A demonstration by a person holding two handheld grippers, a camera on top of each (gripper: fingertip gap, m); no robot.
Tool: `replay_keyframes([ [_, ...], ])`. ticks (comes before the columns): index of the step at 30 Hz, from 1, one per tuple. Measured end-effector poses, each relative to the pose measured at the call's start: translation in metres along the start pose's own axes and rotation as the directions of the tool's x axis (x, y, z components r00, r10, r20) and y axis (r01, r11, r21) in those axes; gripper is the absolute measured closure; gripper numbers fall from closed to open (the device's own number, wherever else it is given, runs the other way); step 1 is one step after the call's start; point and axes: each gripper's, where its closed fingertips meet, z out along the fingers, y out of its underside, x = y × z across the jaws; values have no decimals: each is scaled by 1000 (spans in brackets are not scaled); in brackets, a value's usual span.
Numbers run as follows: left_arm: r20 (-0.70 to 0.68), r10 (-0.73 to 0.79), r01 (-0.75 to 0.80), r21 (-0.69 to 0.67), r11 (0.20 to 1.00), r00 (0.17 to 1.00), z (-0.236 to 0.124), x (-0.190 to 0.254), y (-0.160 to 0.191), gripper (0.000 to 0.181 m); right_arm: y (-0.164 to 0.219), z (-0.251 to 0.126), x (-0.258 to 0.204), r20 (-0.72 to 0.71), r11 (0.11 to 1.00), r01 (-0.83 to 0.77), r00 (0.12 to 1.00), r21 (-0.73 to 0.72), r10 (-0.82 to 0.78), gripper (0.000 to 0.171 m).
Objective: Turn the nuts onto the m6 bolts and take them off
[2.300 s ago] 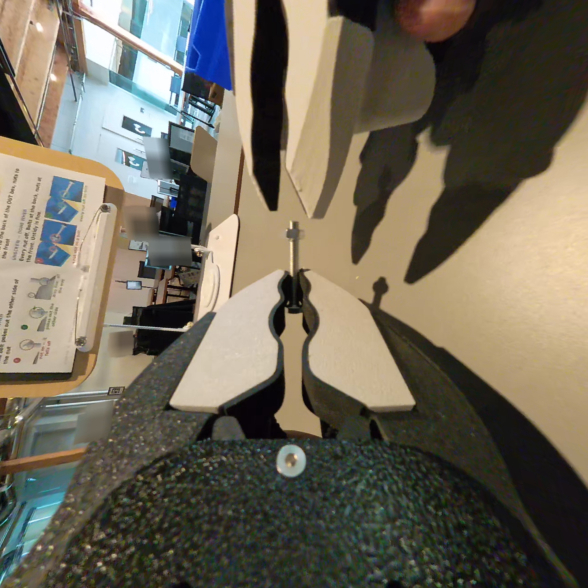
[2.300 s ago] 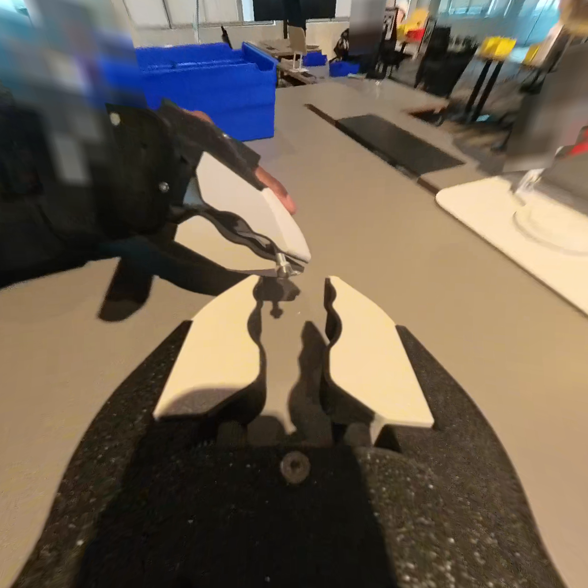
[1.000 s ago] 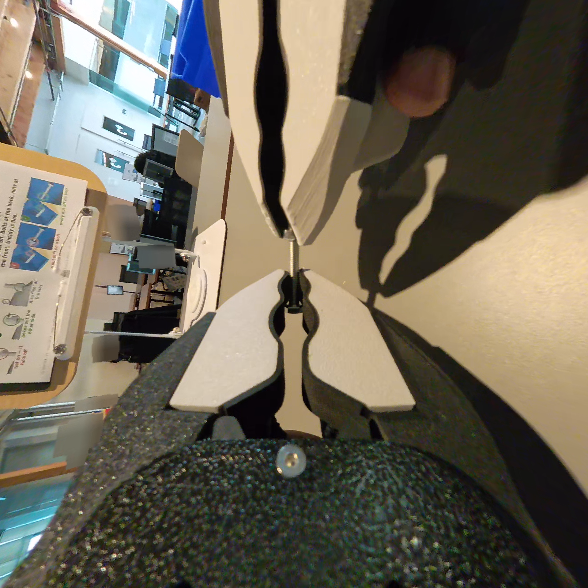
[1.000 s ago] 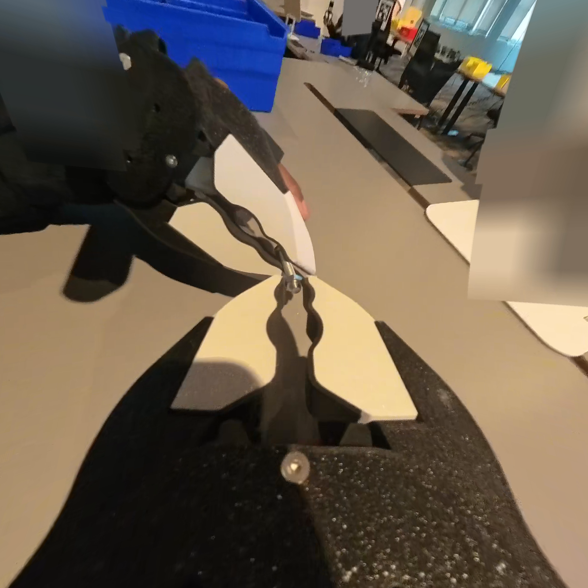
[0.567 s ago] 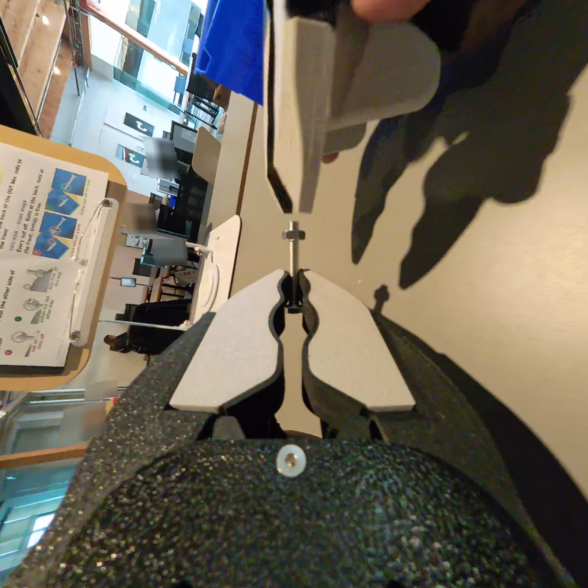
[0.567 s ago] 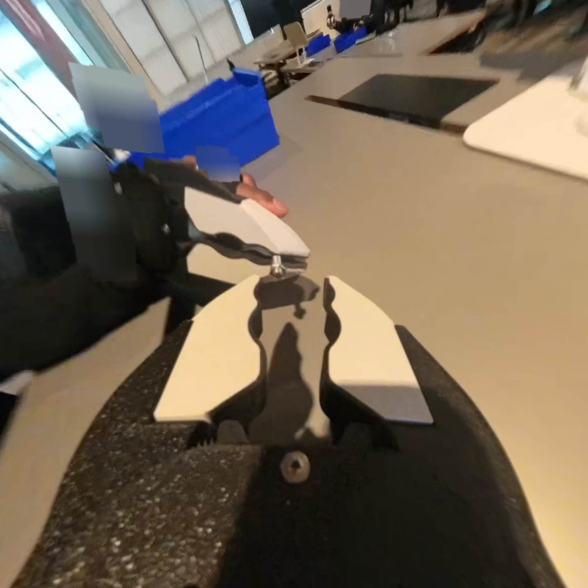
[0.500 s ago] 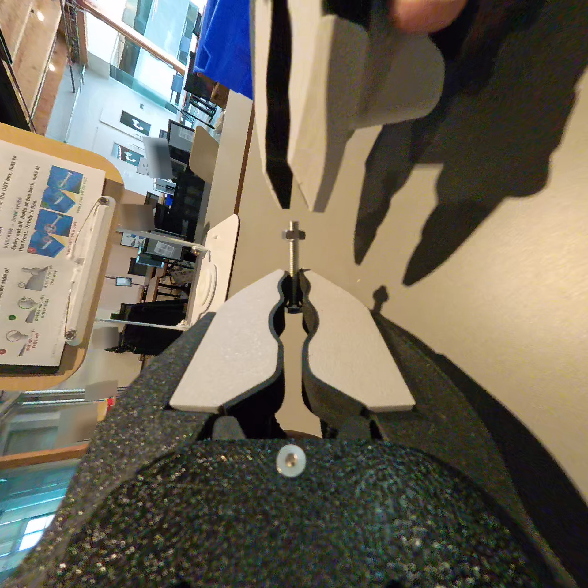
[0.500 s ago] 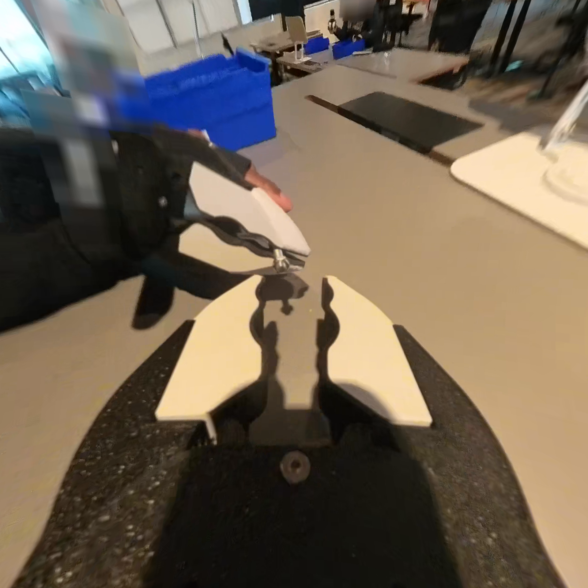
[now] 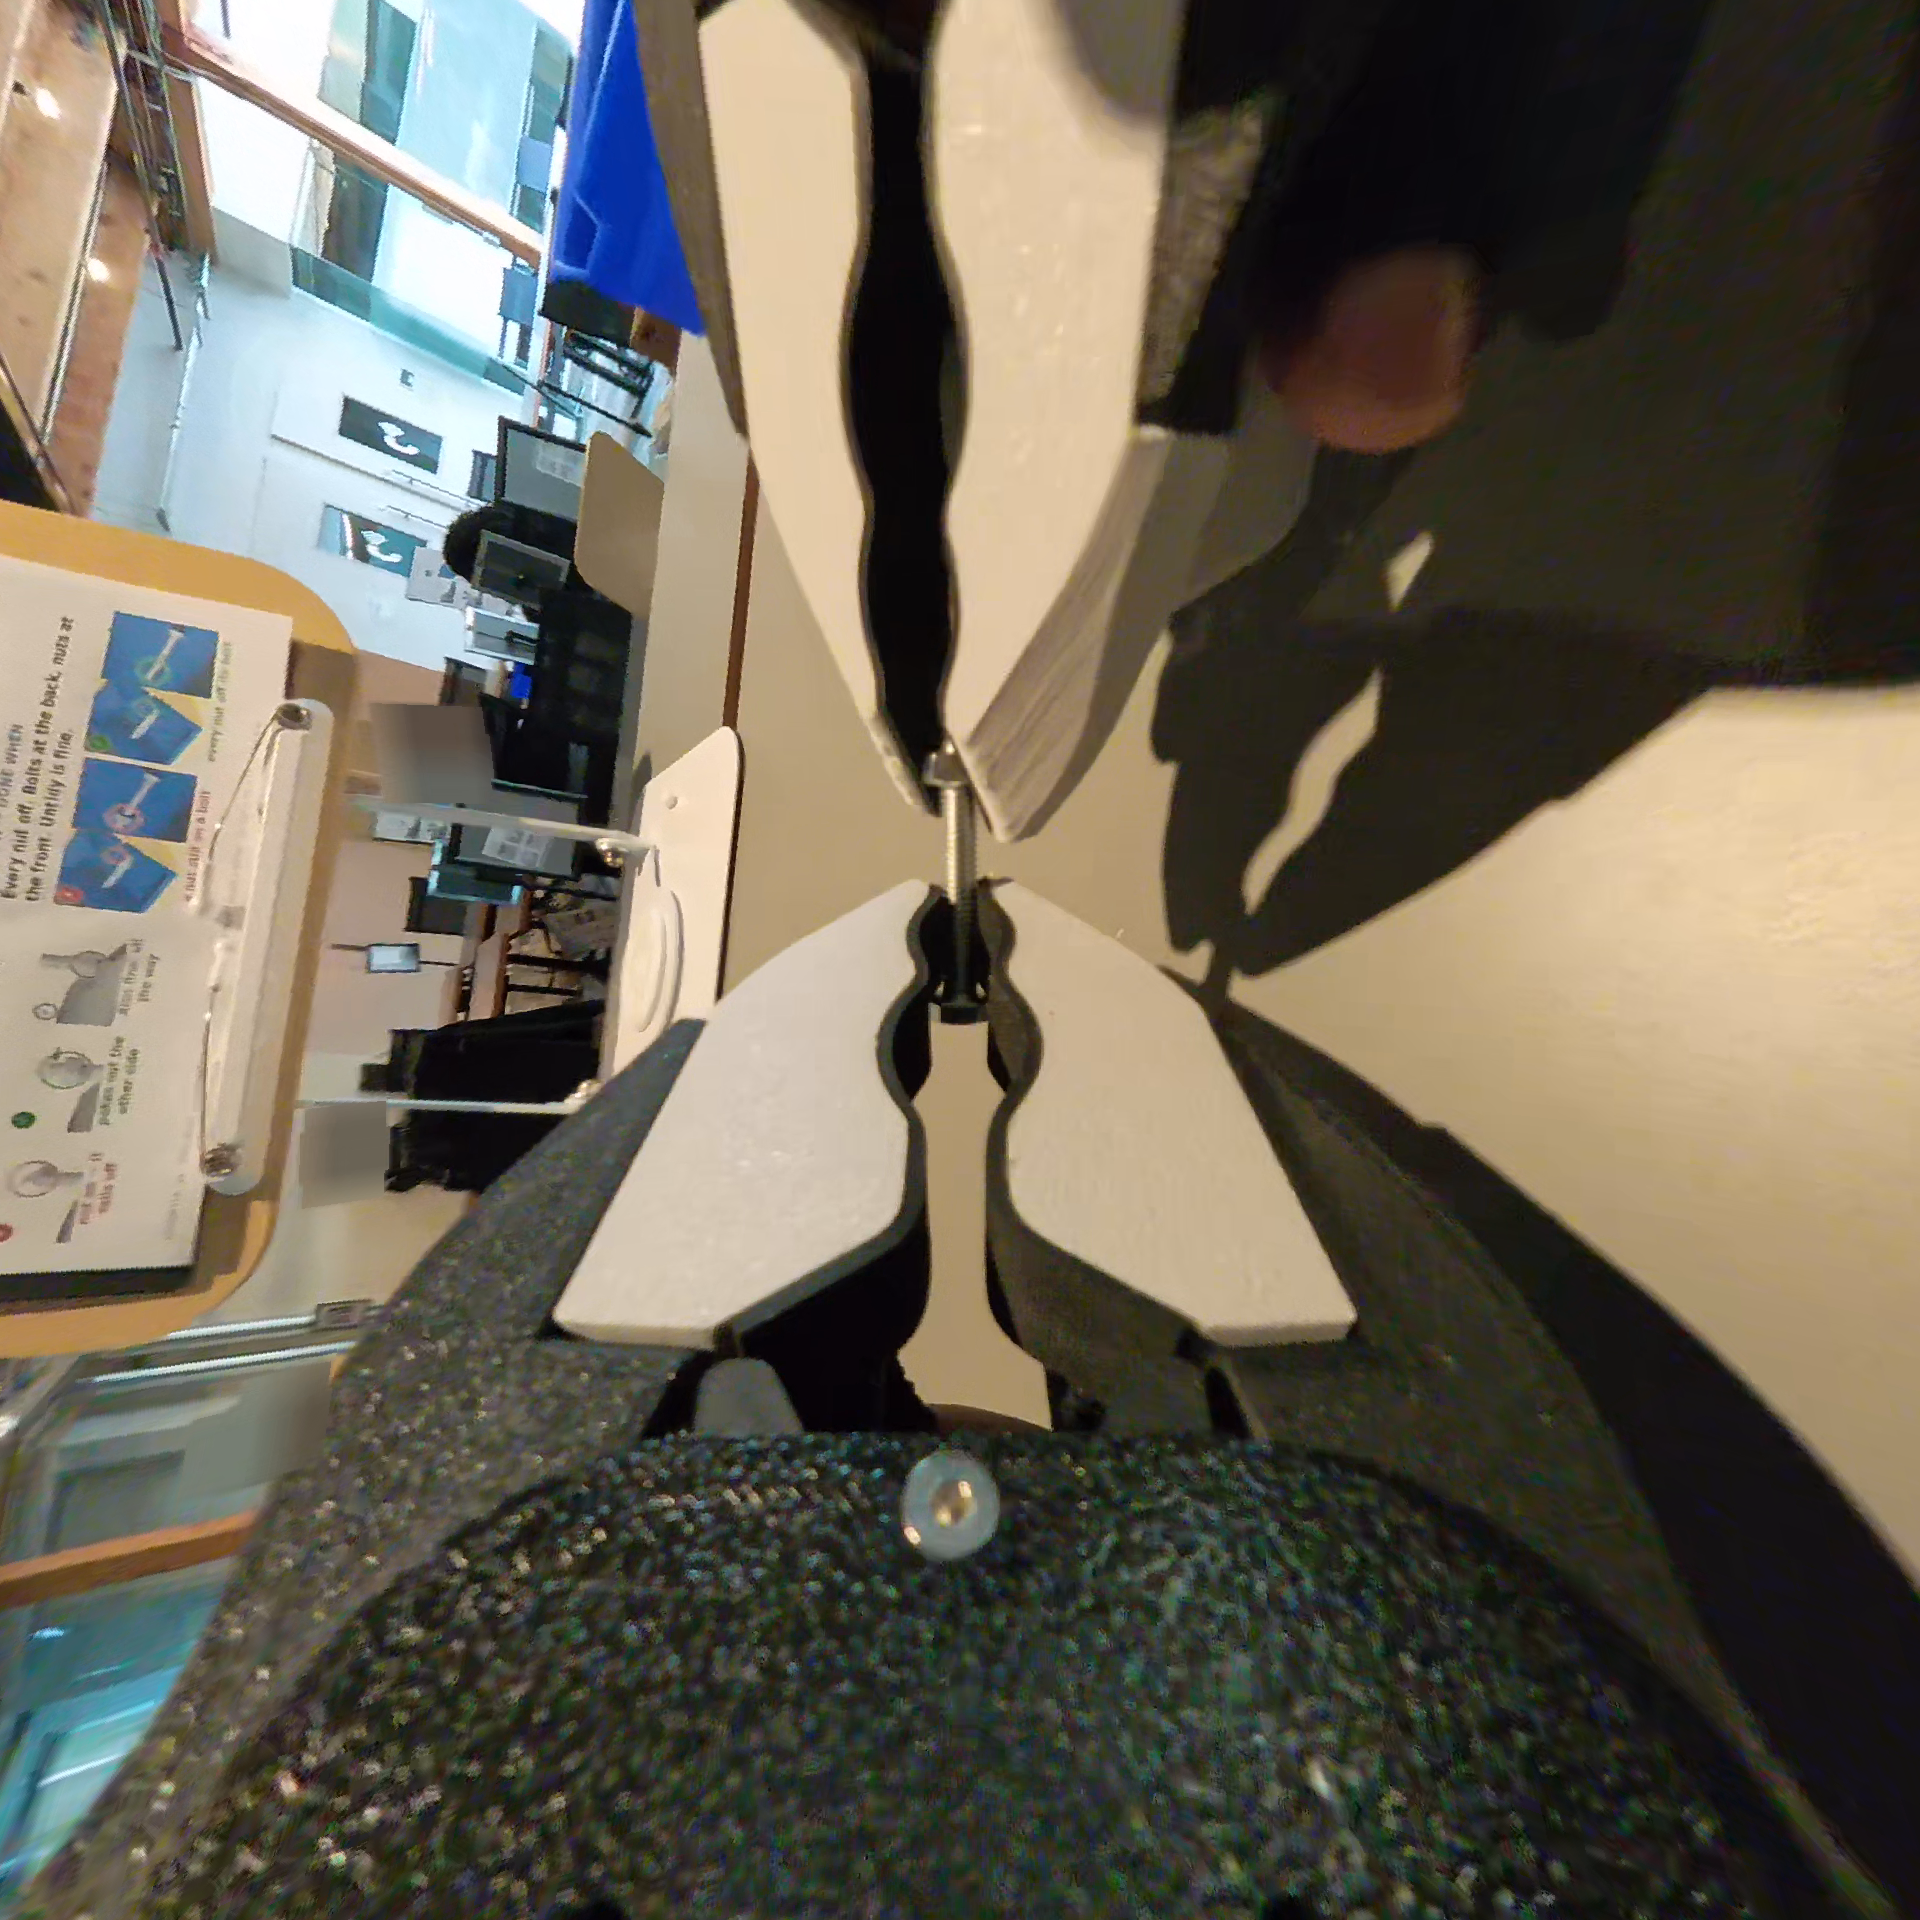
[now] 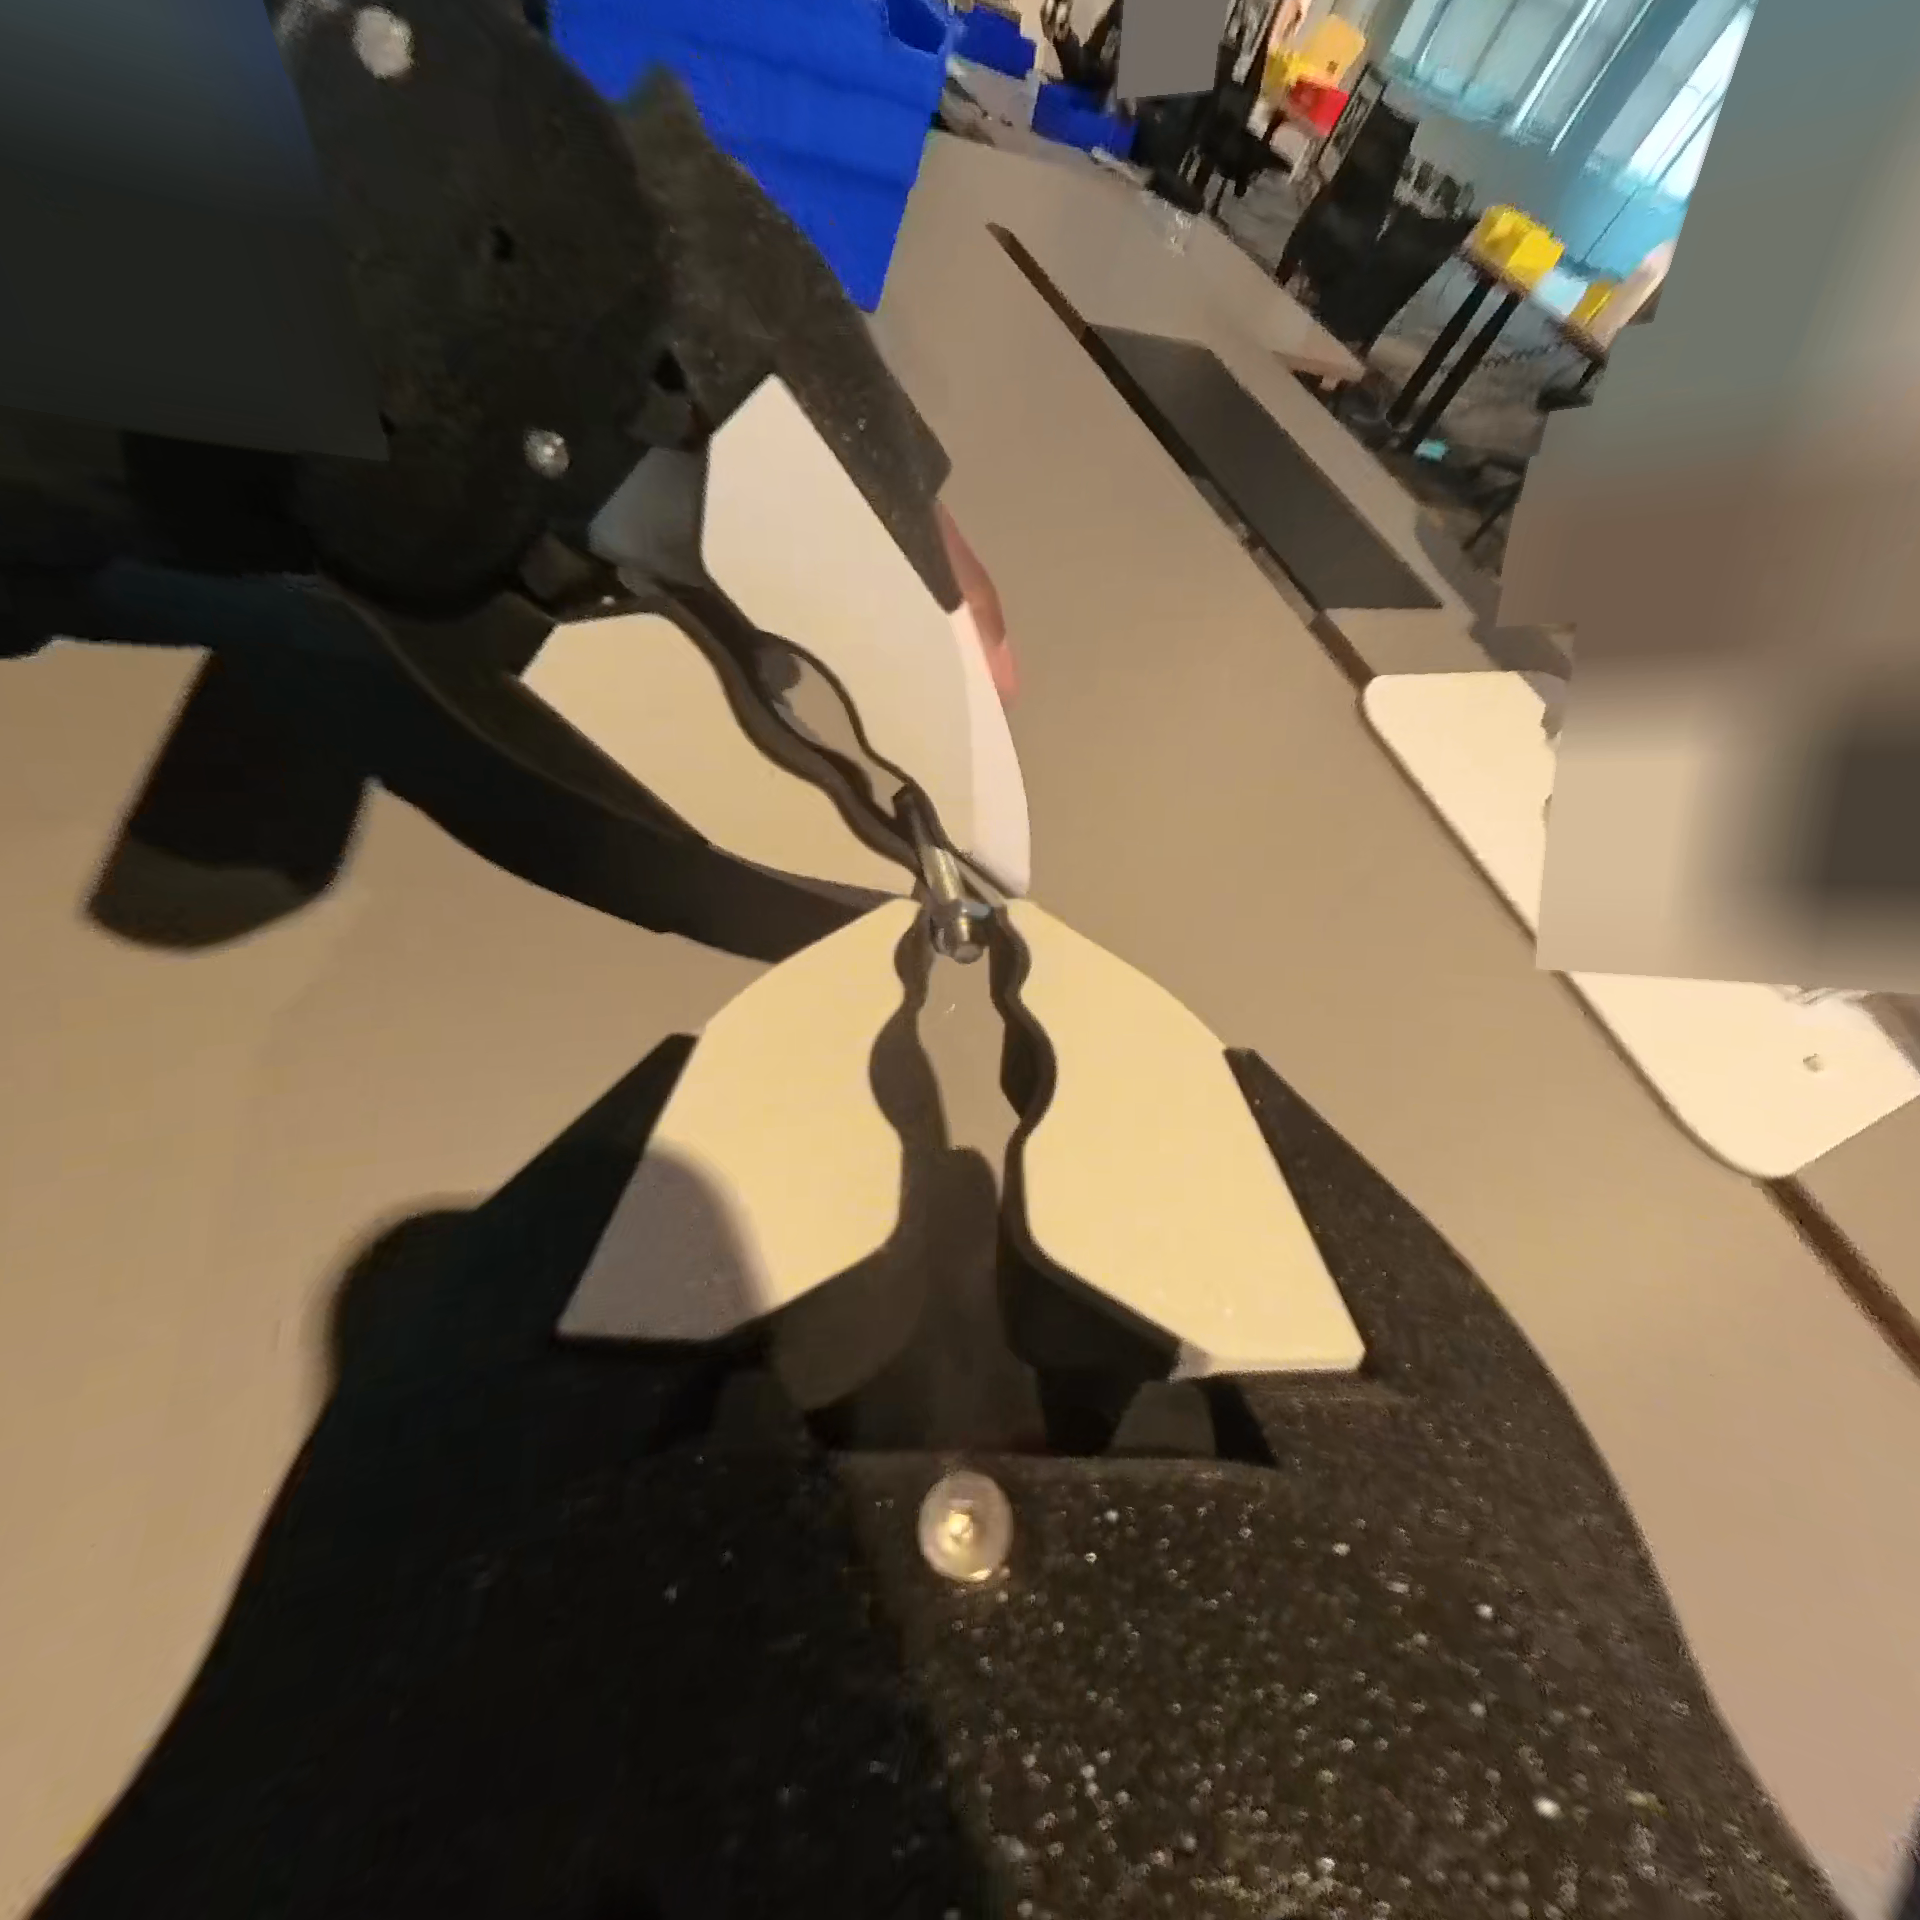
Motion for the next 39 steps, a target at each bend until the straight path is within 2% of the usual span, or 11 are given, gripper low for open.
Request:
replay_keyframes([
  [2,21,49,-48,-39,998,999,1,-1,4,176,3,3,-1,60,974,-223,972,-47,226,161],
  [5,46,86,-83,-60,995,995,2,-4,5,176,1,3,-3,207,734,-672,708,-94,675,161],
  [7,55,70,-68,-39,997,996,1,-6,2,176,-2,0,-3,307,641,-762,591,-91,746,161],
  [9,63,49,-47,-29,998,997,1,-8,1,176,-1,-1,1,311,676,-733,627,-73,714,152],
  [12,63,-5,5,-6,1000,998,-1,-11,2,176,2,-4,10,217,820,-572,799,-16,561,131],
  [16,36,-36,36,-1,999,999,-2,-9,5,176,-1,-9,15,79,965,-259,964,48,255,132],
  [20,12,-47,47,7,999,999,-1,-5,4,176,-6,-10,8,32,994,-75,997,76,73,142],
  [28,-14,-50,50,18,999,999,-1,-1,1,176,-8,-7,0,35,997,-3,999,80,0,149],
  [34,-4,-23,23,7,1000,1000,0,-2,0,176,0,-1,0,37,998,-59,998,17,58,161],
  [37,13,27,-27,-37,999,1000,2,-2,5,176,4,2,-2,124,938,-344,930,-49,347,161],
  [39,16,46,-45,-48,998,999,2,-2,6,176,3,3,-4,205,815,-574,790,-83,578,161],
])
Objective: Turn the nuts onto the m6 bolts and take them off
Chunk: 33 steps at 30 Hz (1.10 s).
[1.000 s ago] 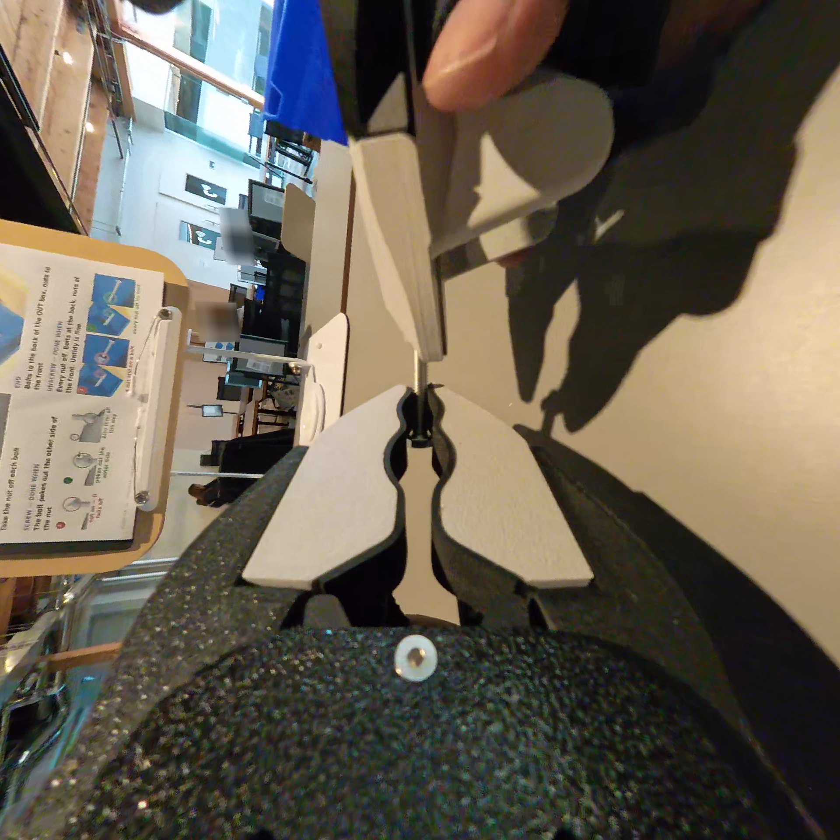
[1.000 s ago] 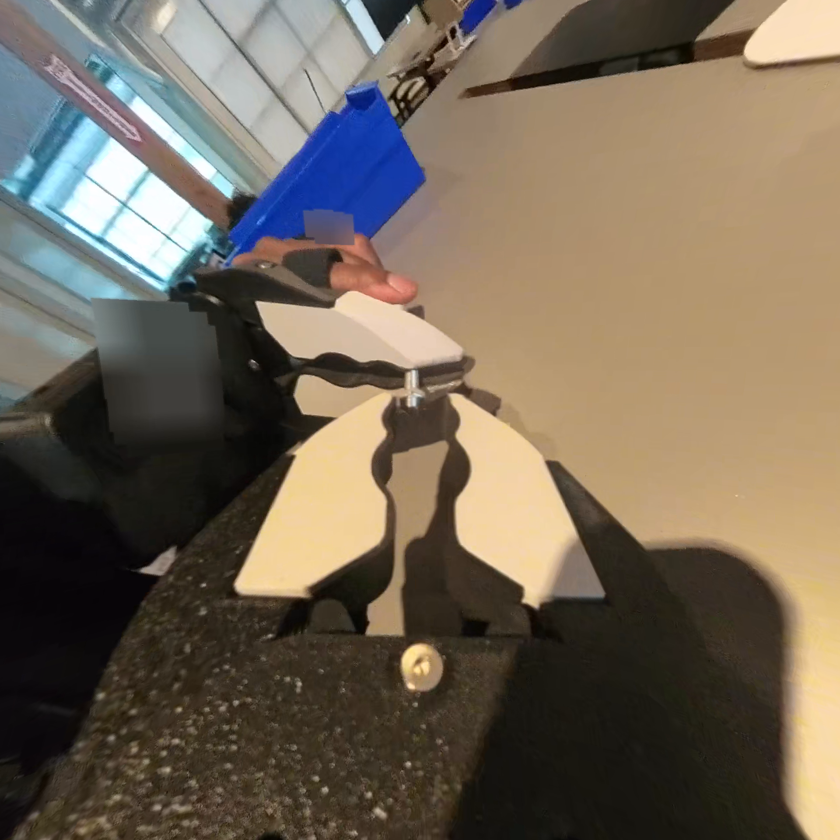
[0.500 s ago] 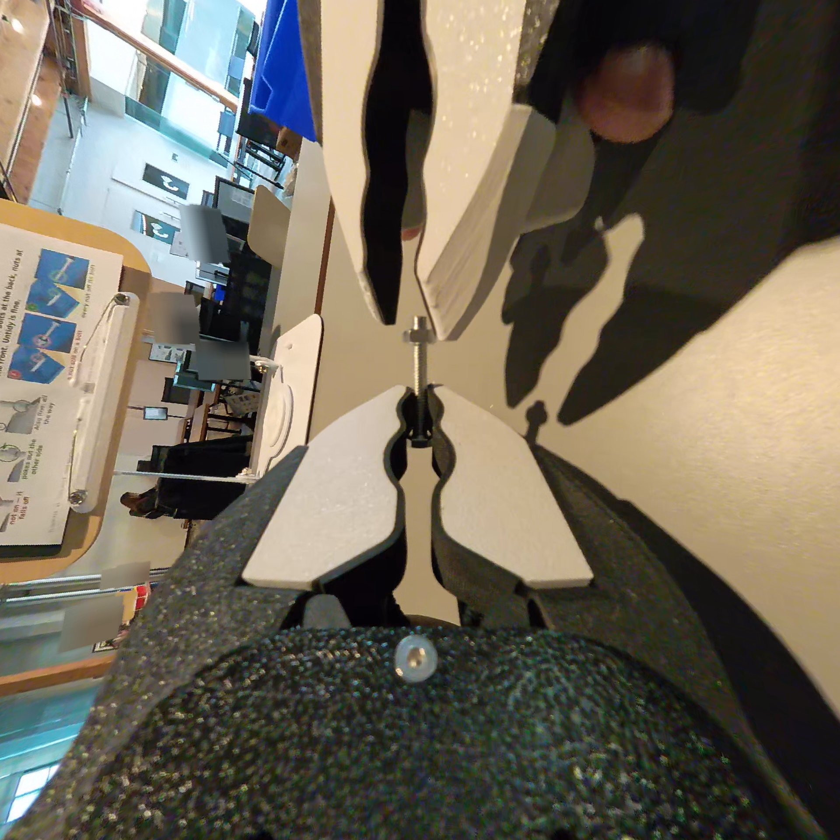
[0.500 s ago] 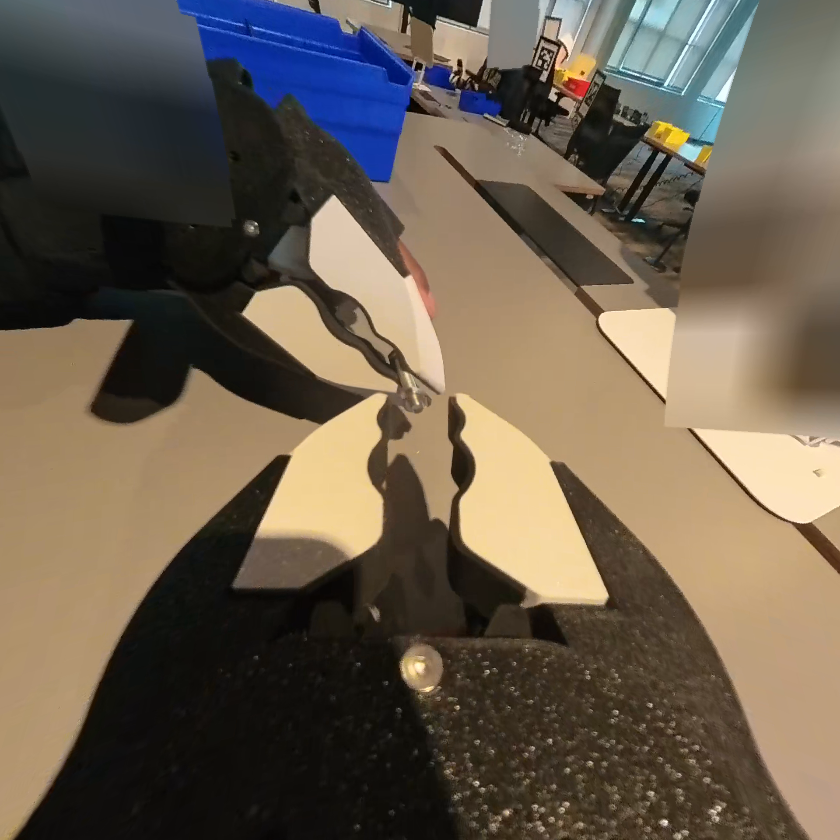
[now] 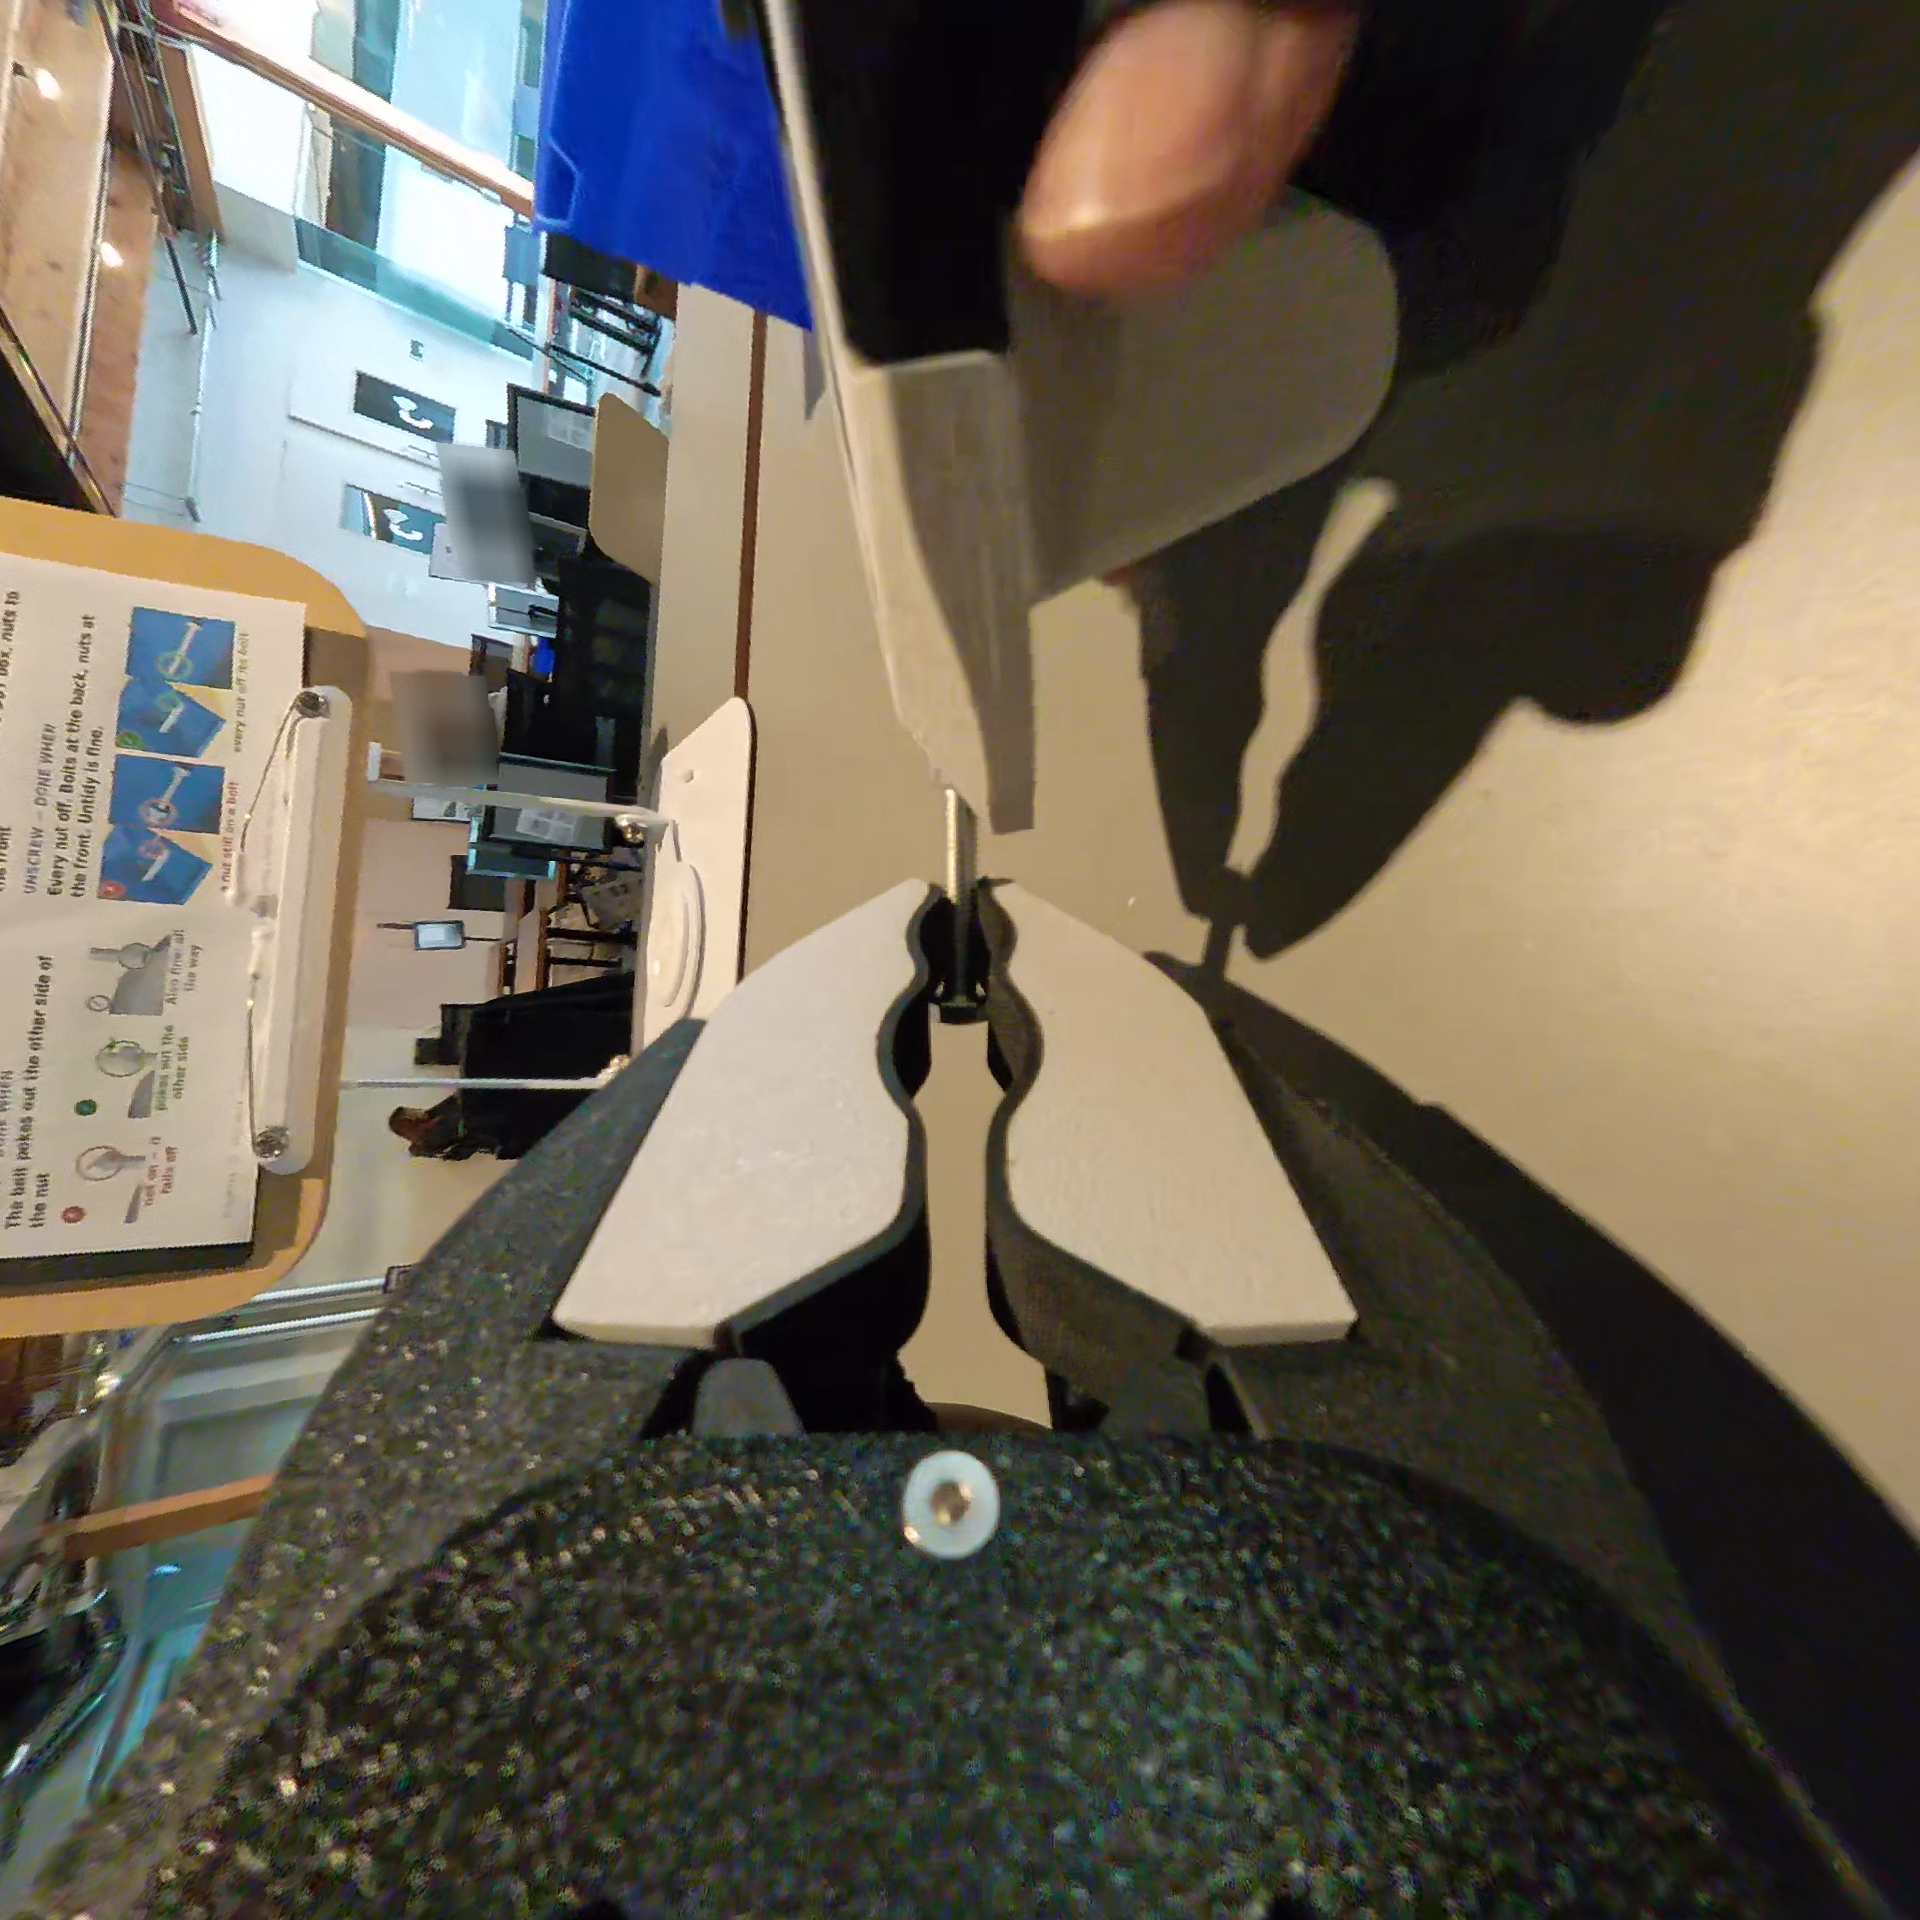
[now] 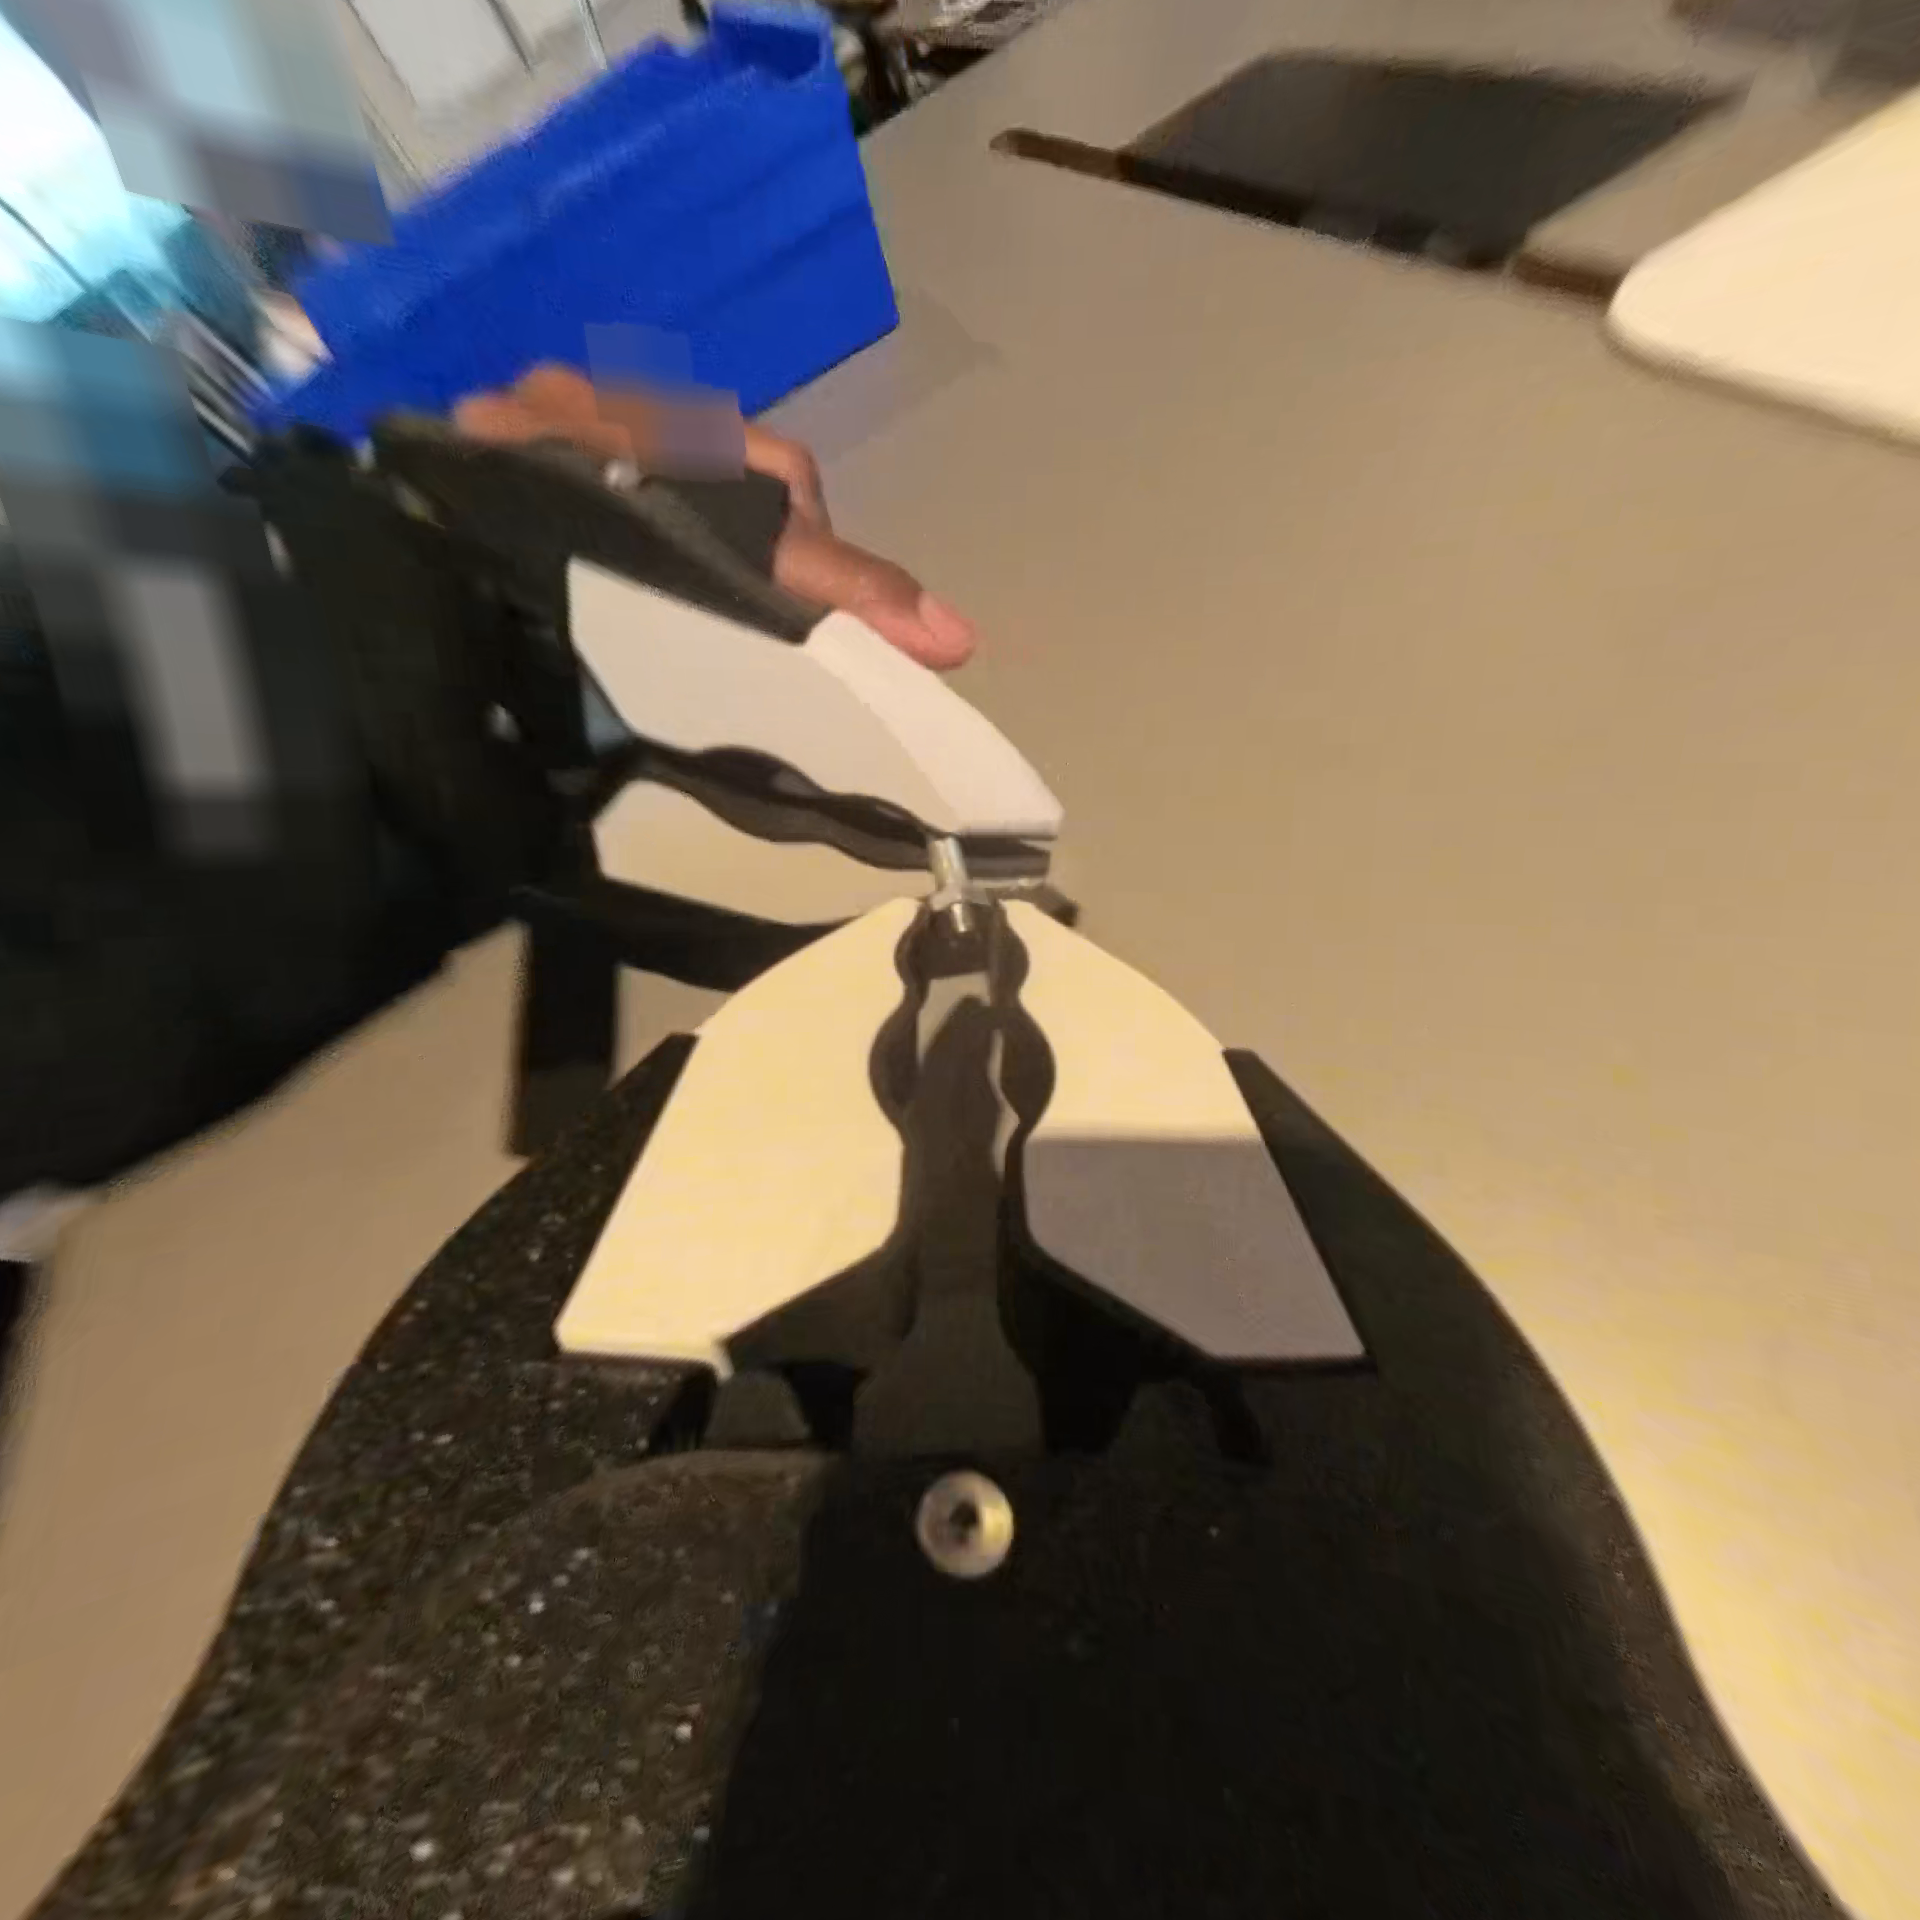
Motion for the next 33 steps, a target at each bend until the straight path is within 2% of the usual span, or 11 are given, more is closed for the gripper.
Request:
replay_keyframes([
  [2,3,-12,12,12,1000,1000,0,-1,-2,176,-2,-2,-2,96,989,-144,985,21,141,161],
  [4,6,-31,31,23,999,1000,0,-2,-3,176,-5,-5,-1,114,990,-135,985,40,129,153],
  [6,11,-51,50,25,998,999,-1,-4,-1,176,-6,-8,6,44,998,-35,998,50,33,134],
  [9,9,-69,68,30,997,998,-1,-5,0,176,-7,-11,11,-72,977,211,975,38,-208,126],
  [14,-23,-71,72,39,997,997,-1,0,-2,176,-8,-13,9,-201,855,519,836,-11,-510,130],
  [18,-39,-80,82,48,996,996,-1,2,-4,176,-9,-12,1,-220,778,628,758,-8,-615,142],
  [23,-70,-82,86,58,995,994,-1,7,-6,176,-6,-10,-4,-215,728,685,707,-26,-674,151],
  [26,-69,-84,89,67,994,994,-1,7,-8,176,0,-6,0,-212,735,674,709,-78,-673,159],
  [29,-56,-75,78,56,995,996,-1,6,-7,176,0,-4,1,-192,799,597,778,-71,-598,160],
  [31,-41,-64,66,50,997,997,-1,4,-6,176,0,-4,0,-140,895,444,884,-49,-446,160],
  [33,-35,-54,55,42,998,998,-1,4,-5,176,1,-3,-1,-53,982,187,981,-28,-188,160],
])
